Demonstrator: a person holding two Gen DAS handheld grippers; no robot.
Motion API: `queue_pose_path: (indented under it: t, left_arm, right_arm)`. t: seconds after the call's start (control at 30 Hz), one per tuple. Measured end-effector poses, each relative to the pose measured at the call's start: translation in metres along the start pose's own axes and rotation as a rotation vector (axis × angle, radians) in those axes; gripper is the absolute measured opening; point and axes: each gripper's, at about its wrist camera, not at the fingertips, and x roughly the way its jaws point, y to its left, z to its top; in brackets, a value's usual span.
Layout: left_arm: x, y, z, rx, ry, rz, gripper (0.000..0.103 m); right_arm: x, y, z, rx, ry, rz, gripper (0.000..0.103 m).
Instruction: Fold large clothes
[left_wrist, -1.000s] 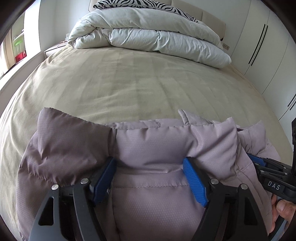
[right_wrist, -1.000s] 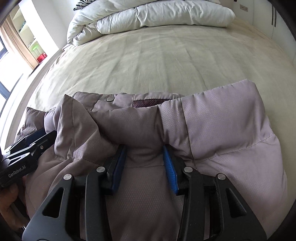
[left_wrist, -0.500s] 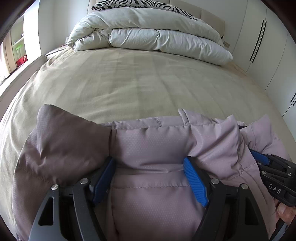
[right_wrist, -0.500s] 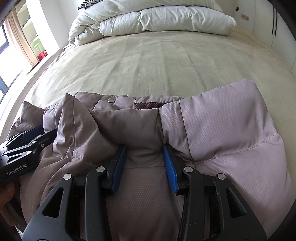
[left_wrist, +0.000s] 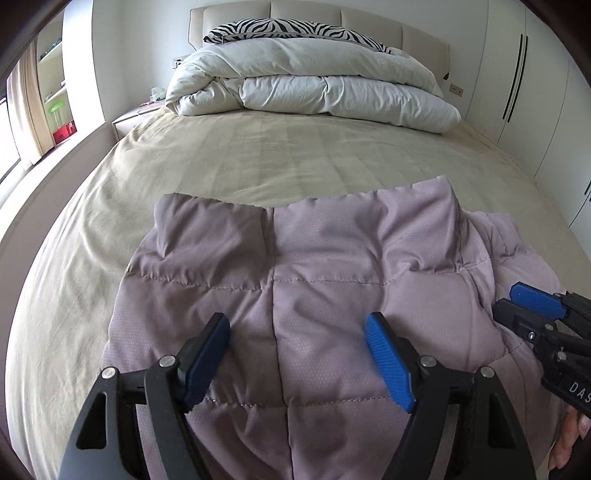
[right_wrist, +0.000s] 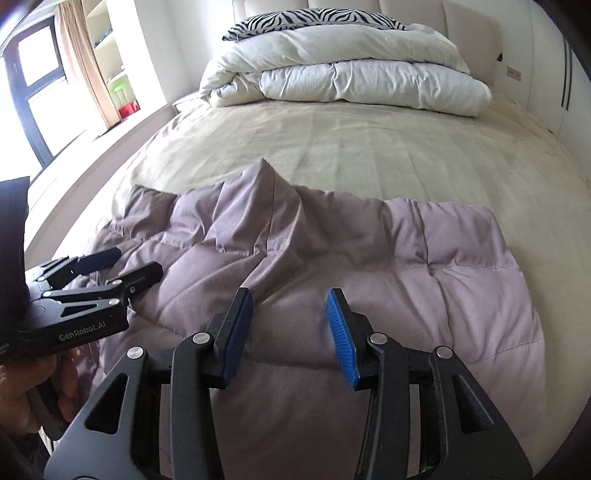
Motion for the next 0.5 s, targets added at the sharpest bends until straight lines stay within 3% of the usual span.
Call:
queue_pose_path:
  t: [0.1,0.5]
  left_arm:
    - [0.008,0.005,-0.004,-0.007,0.014,-0.016,0.082]
    - [0.031,0.0,-0.007,0.01,0.024,-0.005,0.086]
  right_arm:
    - [0.016,0.002,-0.01,-0.022,0.03,-0.029,0.041]
    - [0.053,-0.001,-0.025,-0.039,0.007,-0.062,0.041]
